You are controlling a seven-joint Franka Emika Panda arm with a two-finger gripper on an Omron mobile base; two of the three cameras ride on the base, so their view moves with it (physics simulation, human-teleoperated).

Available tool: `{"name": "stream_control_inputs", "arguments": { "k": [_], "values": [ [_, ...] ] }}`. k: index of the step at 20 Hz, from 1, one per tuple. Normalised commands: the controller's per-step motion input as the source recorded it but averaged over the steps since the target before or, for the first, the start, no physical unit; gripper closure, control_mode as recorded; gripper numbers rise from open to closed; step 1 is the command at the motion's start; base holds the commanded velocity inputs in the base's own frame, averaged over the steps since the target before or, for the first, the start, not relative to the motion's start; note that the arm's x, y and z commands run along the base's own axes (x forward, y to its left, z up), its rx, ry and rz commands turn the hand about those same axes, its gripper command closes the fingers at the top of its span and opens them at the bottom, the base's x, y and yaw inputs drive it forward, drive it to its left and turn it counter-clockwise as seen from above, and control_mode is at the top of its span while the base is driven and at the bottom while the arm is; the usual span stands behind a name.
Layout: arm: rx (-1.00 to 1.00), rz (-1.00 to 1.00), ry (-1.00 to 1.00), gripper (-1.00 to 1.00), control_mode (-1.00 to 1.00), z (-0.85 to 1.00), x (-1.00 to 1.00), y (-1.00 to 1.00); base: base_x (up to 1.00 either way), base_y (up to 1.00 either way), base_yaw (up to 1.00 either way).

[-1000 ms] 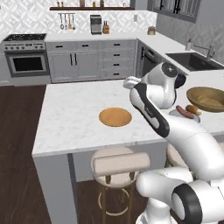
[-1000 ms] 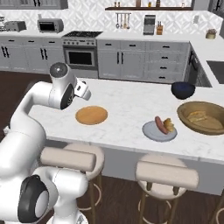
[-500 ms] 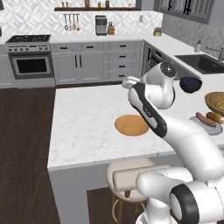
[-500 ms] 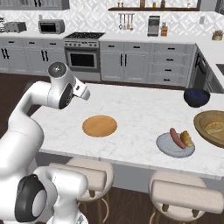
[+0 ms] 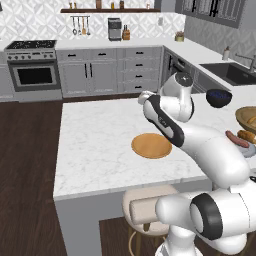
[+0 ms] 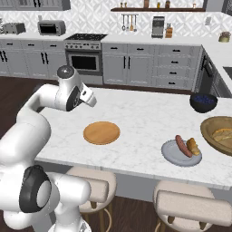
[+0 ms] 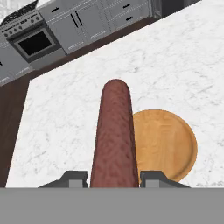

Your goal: Place one bun and one sausage from the bowl on each plate.

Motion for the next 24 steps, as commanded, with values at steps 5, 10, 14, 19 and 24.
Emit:
{"name": "stream_control_inputs", "arguments": {
  "k": [5, 10, 14, 19, 24],
  "values": [
    [0.00, -0.12, 0.23, 1.00, -1.00, -0.68, 0.53, -0.01, 0.00, 0.00, 0.00],
    [-0.02, -0.14, 0.12, 1.00, -1.00, -0.96, 0.48, -0.08, 0.00, 0.00, 0.00],
    [-0.04, -0.11, 0.09, 1.00, -1.00, -1.00, 0.27, -0.02, 0.00, 0.00, 0.00],
    [-0.03, -0.02, 0.07, 1.00, -1.00, -0.90, 0.00, 0.02, 0.00, 0.00, 0.00],
    [0.00, -0.01, 0.03, 1.00, -1.00, -0.50, 0.09, -0.01, 0.00, 0.00, 0.00]
  ]
}}
